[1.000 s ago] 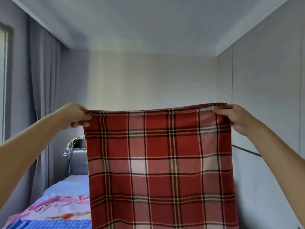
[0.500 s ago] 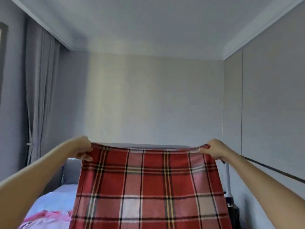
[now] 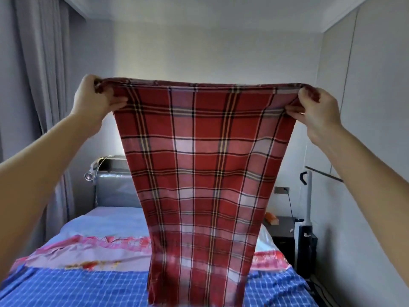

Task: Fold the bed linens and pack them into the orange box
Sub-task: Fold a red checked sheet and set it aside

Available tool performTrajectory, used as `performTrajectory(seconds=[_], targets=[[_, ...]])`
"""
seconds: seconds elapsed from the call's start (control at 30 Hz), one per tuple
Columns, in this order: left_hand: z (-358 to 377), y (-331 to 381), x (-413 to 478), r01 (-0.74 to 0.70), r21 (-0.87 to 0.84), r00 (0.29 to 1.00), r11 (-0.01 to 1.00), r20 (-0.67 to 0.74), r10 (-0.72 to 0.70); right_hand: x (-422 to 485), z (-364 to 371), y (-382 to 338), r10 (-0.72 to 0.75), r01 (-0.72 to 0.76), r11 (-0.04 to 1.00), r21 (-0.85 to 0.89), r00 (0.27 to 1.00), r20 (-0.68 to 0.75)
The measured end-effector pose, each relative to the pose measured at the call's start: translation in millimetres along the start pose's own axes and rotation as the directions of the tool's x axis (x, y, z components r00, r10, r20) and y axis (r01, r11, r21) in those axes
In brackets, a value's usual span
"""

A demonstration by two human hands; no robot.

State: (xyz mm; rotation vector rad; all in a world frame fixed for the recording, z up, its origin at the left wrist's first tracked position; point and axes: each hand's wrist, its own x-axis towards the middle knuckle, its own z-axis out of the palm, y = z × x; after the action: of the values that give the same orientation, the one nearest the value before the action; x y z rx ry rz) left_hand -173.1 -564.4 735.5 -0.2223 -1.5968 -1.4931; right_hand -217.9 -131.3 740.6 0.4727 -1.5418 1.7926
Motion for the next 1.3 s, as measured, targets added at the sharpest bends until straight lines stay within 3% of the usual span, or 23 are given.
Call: performTrajectory(seconds=[0.23,0.33,0.4,0.47,0.53,0.63,0.7,0.77,0.83,0.93,1.1,1.17,1.23,1.3], targets=[[-50.7,-3.8,-150.9,0.178,0.146,0.96,0.973,0.189,-0.204,-149.2,-74.1,21.4,0.22,-0.201,0.971,-0.132,0.964,0.149],[-96.6,-12.5,-226.5,0.212,0.329,0.887,0.92,0.33,-0.322,-222.7,-117.9,35.4,0.365,-0.312,0.921,-0.235,0.9,0.236],[-126.3,-28.3,-269.6,0.079,0.605,0.815,0.792,0.418,-0.401,-269.2,-144.8,50.8,0.507,-0.408,0.842,-0.353,0.822,0.259],[-145.5,-41.6,-312.9,-0.133,0.757,0.718,0.64,0.519,-0.465,-315.0,-168.1,66.5,0.637,-0.462,0.734,-0.497,0.722,0.27],[-159.9,-54.3,-357.3,-0.329,0.765,0.587,0.554,0.625,-0.515,-363.9,-192.4,78.0,0.728,-0.46,0.625,-0.63,0.634,0.259],[-178.6,-66.5,-421.7,-0.522,0.739,0.408,0.426,0.655,-0.636,-427.0,-224.8,83.9,0.815,-0.401,0.479,-0.781,0.532,0.227],[-188.0,-67.9,-459.7,-0.571,0.687,0.302,0.45,0.685,-0.663,-460.4,-238.9,77.9,0.855,-0.385,0.407,-0.828,0.48,0.197],[-196.8,-62.5,-493.9,-0.553,0.653,0.271,0.518,0.728,-0.629,-485.9,-248.6,69.1,0.863,-0.38,0.398,-0.835,0.464,0.2],[-207.5,-59.6,-523.3,-0.503,0.646,0.303,0.574,0.754,-0.584,-508.1,-255.4,56.0,0.861,-0.374,0.405,-0.835,0.463,0.21],[-213.6,-43.8,-554.0,-0.44,0.697,0.327,0.566,0.712,-0.622,-533.5,-268.7,38.6,0.848,-0.341,0.442,-0.83,0.462,0.261],[-225.3,7.3,-602.6,-0.439,0.779,0.334,0.448,0.604,-0.723,-583.0,-309.0,2.4,0.847,-0.38,0.472,-0.796,0.447,0.289],[-233.8,28.5,-623.8,-0.391,0.805,0.263,0.446,0.562,-0.784,-600.7,-328.1,-13.8,0.868,-0.409,0.466,-0.785,0.384,0.315],[-242.3,50.5,-636.9,-0.319,0.83,0.131,0.457,0.516,-0.846,-608.0,-346.5,-30.3,0.901,-0.447,0.433,-0.783,0.255,0.352],[-247.3,73.5,-641.7,-0.08,0.881,-0.001,0.467,0.468,-0.884,-609.0,-364.3,-44.2,0.9,-0.533,0.425,-0.732,0.158,0.407]])
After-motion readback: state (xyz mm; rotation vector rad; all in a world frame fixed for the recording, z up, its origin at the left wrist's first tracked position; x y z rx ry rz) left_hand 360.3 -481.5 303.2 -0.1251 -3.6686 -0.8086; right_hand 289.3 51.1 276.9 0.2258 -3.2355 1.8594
